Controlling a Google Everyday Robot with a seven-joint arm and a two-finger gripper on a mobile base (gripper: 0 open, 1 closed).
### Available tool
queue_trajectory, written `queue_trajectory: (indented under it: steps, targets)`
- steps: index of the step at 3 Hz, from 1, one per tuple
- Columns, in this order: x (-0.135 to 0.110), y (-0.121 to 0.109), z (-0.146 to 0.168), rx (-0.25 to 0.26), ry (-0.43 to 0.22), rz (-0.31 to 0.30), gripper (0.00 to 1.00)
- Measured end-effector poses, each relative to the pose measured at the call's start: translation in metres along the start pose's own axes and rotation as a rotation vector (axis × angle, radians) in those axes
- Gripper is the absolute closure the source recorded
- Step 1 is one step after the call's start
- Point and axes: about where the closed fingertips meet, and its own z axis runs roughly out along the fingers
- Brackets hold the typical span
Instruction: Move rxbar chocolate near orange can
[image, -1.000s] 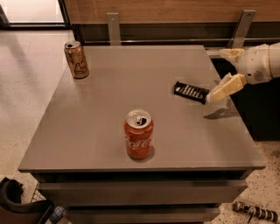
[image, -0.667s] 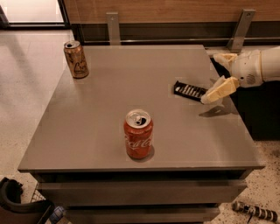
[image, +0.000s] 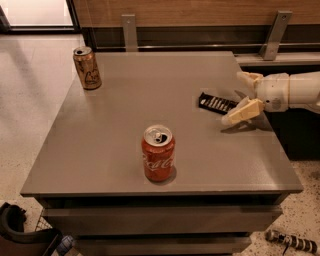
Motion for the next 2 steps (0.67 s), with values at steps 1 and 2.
queue_trajectory:
  steps: [1, 2]
  targets:
    - [0.0114, -0.0033, 0.0062, 0.013, -0.062, 0.043, 0.00]
    - [0.0162, -0.0092, 0.0099, 0.016, -0.042, 0.110, 0.01]
